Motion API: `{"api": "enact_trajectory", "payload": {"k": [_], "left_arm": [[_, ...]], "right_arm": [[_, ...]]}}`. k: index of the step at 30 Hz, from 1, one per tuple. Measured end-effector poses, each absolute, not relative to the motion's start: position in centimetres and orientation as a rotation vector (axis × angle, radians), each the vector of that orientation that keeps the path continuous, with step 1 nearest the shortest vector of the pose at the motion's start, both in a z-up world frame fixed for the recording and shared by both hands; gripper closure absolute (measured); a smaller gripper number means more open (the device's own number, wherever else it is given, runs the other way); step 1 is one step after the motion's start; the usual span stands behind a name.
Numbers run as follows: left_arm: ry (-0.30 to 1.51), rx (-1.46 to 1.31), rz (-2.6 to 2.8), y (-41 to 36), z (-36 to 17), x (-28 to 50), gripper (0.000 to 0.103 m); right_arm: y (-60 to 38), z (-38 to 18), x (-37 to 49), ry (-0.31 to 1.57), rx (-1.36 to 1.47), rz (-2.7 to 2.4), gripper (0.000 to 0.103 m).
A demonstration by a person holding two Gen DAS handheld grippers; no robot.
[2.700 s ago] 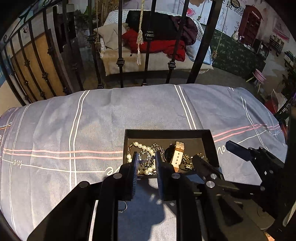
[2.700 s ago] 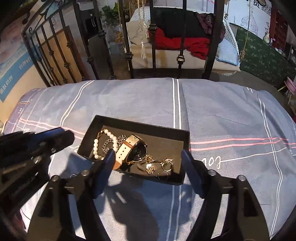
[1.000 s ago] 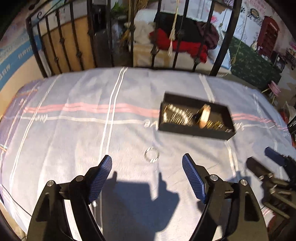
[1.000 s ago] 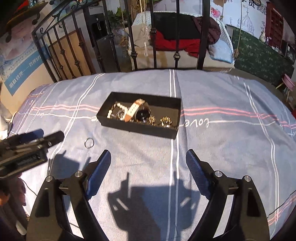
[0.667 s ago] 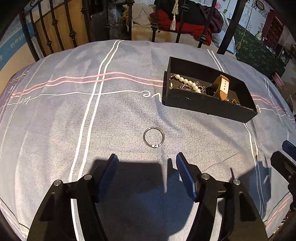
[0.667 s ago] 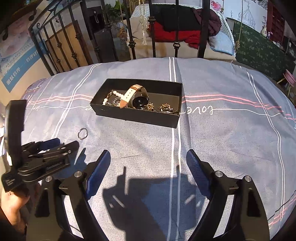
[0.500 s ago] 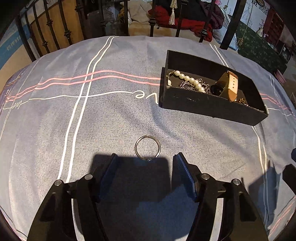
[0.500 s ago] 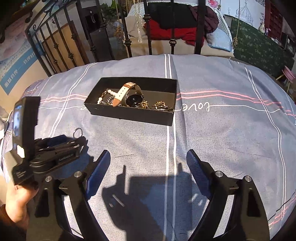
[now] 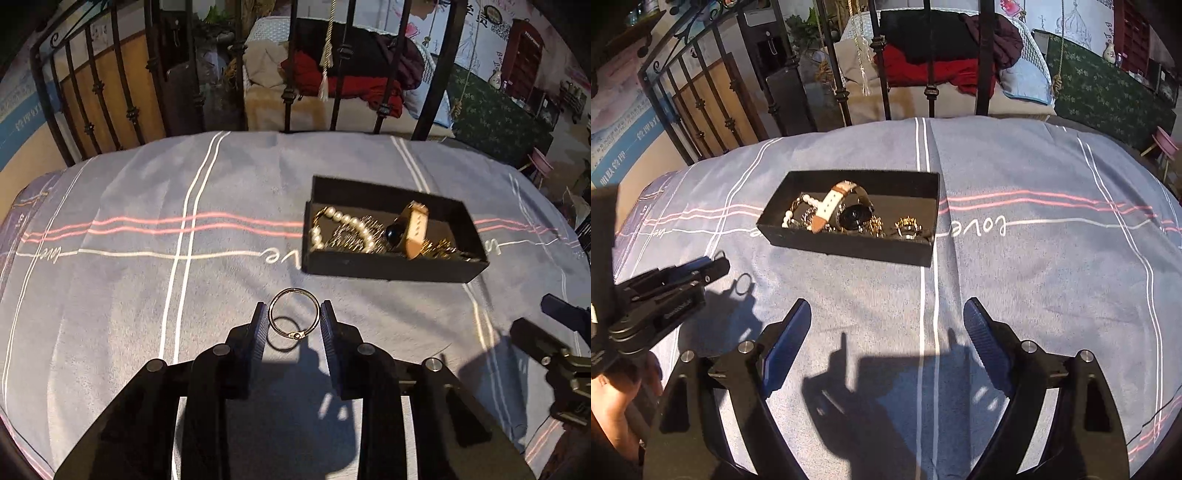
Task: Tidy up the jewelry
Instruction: 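Move the left gripper over the box and release the silver ring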
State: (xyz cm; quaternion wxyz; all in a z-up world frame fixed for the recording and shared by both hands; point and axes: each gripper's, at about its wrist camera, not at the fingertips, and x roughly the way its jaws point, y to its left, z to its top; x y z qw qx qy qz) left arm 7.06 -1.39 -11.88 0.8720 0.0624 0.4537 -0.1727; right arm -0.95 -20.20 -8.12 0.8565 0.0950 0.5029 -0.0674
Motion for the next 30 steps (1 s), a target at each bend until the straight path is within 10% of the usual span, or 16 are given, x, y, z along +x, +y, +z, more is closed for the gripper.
{"api": "enact_trajectory", "payload": {"k": [17,21,30], "left_arm": [[0.957,0.19,-0.416,-10.4,-11.1,13.1,0.074],[0.939,0.199,-0.353,-9.8,-10.8,12.7,0.029],[0.92,0.182,-0.289,-5.6,-7.5,7.7,0.006]], "right_arm": [[-22.9,-5.8,3.7,1.006,0.18,-0.187,0.015],[-23.2,-6.4,3.8,1.019,0.189,-0.191,0.015],[-22.4,-4.6,2.0,0.989,0.229,-0.179,0.015]]}}
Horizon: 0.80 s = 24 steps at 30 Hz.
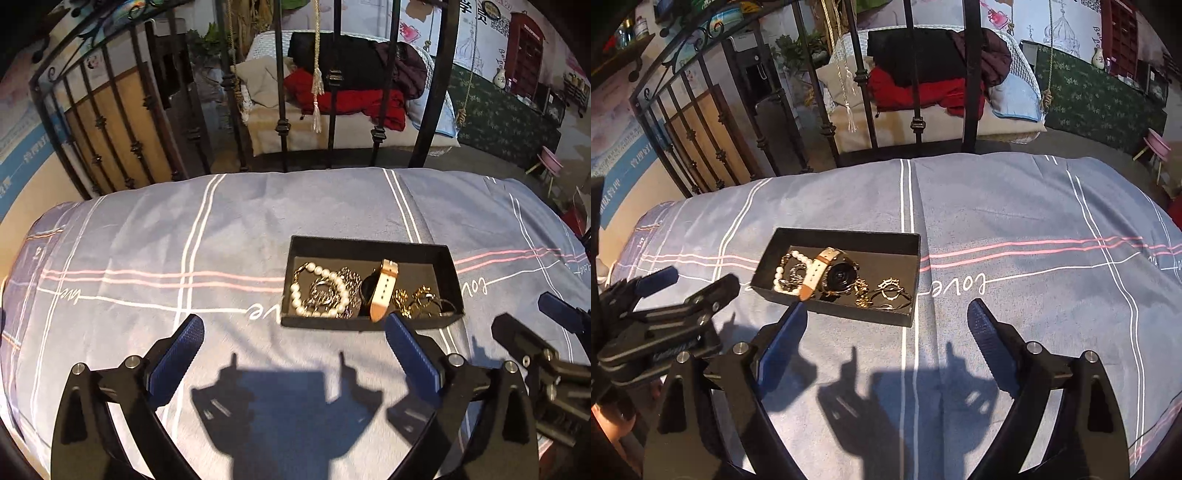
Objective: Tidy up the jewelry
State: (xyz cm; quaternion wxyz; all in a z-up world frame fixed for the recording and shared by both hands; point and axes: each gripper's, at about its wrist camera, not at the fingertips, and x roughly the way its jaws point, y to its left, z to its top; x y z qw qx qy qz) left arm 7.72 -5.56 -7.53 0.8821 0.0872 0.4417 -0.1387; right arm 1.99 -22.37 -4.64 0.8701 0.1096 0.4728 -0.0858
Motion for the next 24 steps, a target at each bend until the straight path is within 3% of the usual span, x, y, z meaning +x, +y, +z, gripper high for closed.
{"api": "enact_trajectory", "payload": {"k": [12,24], "left_arm": [[0.941,0.096,-0.273,-1.2,-5.6,1.4,0.006],[0.978,0.012,-0.284,-0.1,-3.8,0.8,0.006]], "right_arm": [[-18.9,-1.9,-2.7,0.958,0.215,-0.169,0.015],[-18.3,0.8,-4.6,0.912,0.195,-0.18,0.015]]}}
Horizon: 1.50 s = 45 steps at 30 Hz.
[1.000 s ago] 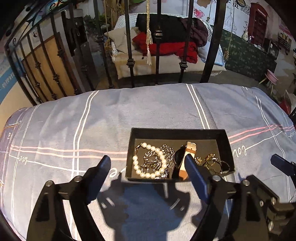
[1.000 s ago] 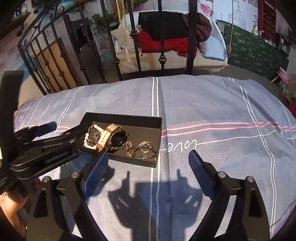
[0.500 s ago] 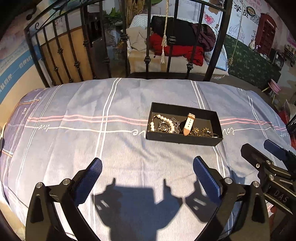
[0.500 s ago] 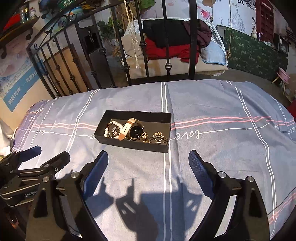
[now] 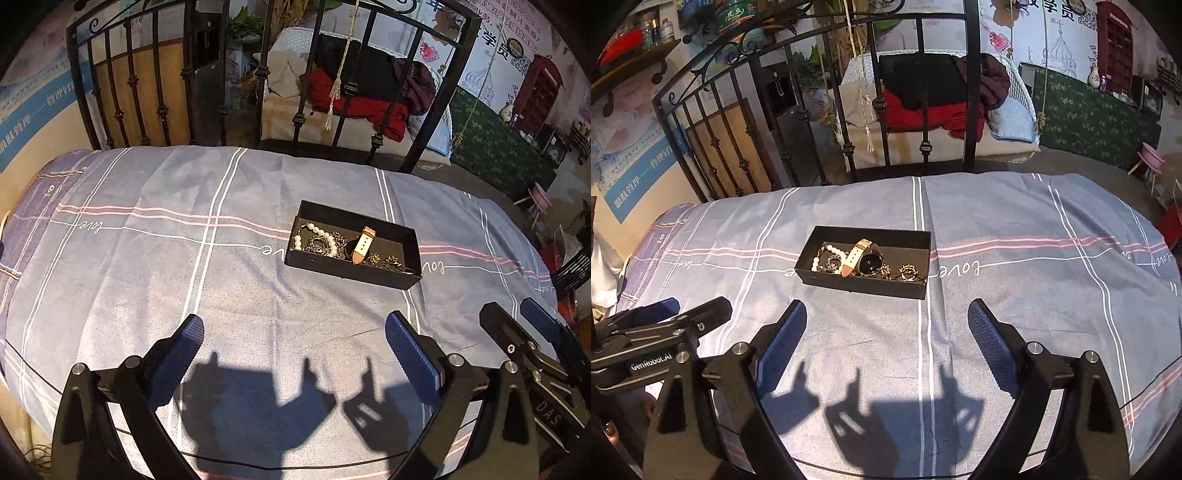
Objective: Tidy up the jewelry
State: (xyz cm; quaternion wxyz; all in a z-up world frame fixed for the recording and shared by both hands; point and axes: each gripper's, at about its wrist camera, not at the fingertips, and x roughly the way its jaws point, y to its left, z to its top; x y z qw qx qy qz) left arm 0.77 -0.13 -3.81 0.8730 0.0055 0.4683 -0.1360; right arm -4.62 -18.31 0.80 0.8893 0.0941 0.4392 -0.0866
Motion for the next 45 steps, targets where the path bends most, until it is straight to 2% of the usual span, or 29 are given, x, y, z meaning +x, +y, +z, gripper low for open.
{"api": "enact_trajectory", "payload": {"k": [6,15,23,45], "left_arm": [[0.901,0.157,-0.205,-1.0,-3.7,0.0,0.006],[0.88,0.218,-0.103,-0.8,-3.8,1.0,0.006],[0.847,0.217,-0.103,-0.7,-2.3,1.7,0.006],[0.86,0.207,-0.111,-0.6,-2.5,1.9,0.006]], "right_arm": [[-18.3,0.9,-4.7,0.914,0.197,-0.191,0.015],[-17.9,0.4,-3.5,0.919,0.206,-0.197,0.015],[-17.6,0.8,-3.0,0.906,0.191,-0.195,0.015],[-17.4,1.0,-2.7,0.906,0.183,-0.193,0.015]]}}
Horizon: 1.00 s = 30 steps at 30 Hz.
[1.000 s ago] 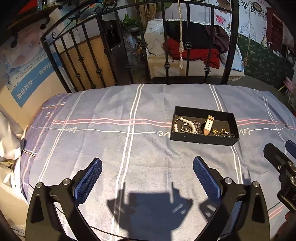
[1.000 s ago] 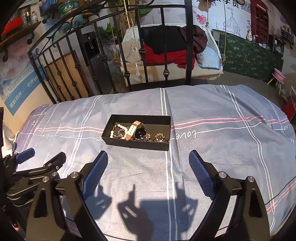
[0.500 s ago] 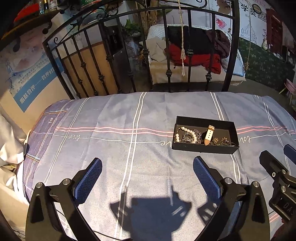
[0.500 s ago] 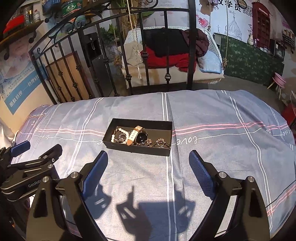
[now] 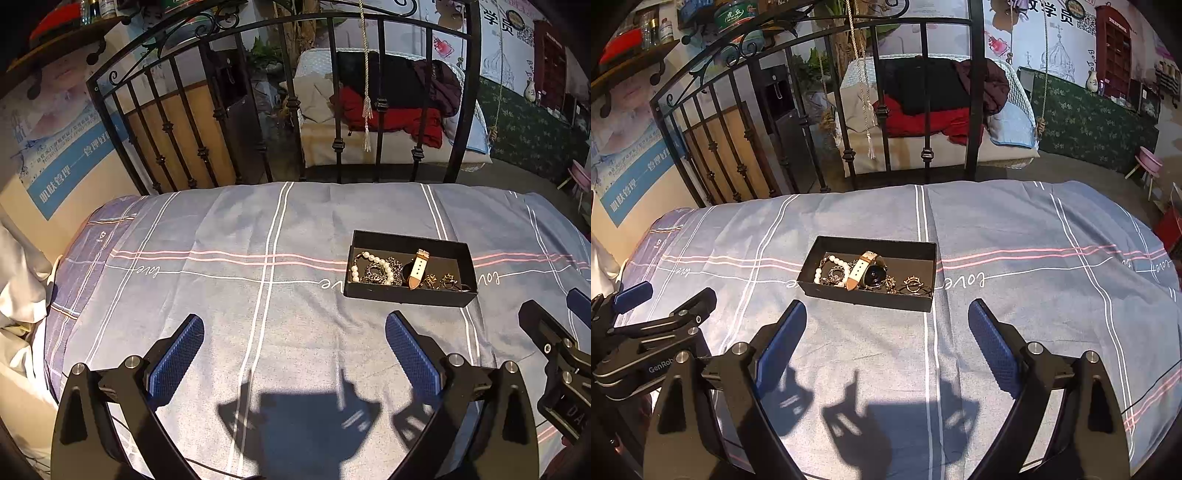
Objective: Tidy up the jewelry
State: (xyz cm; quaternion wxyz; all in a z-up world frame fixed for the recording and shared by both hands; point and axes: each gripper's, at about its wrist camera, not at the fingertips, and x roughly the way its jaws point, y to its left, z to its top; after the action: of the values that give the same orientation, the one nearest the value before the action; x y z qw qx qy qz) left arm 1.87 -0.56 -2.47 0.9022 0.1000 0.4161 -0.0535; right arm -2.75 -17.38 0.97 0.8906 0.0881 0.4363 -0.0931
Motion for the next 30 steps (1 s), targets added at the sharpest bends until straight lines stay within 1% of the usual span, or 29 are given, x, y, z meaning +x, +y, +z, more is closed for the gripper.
{"api": "enact_trajectory", "payload": {"k": [30], "left_arm": [[0.888,0.193,-0.119,-0.42,-2.84,1.96,0.006]], "right_arm": [[-17.44,0.72,-2.81,0.91,0.18,-0.19,0.015]]}}
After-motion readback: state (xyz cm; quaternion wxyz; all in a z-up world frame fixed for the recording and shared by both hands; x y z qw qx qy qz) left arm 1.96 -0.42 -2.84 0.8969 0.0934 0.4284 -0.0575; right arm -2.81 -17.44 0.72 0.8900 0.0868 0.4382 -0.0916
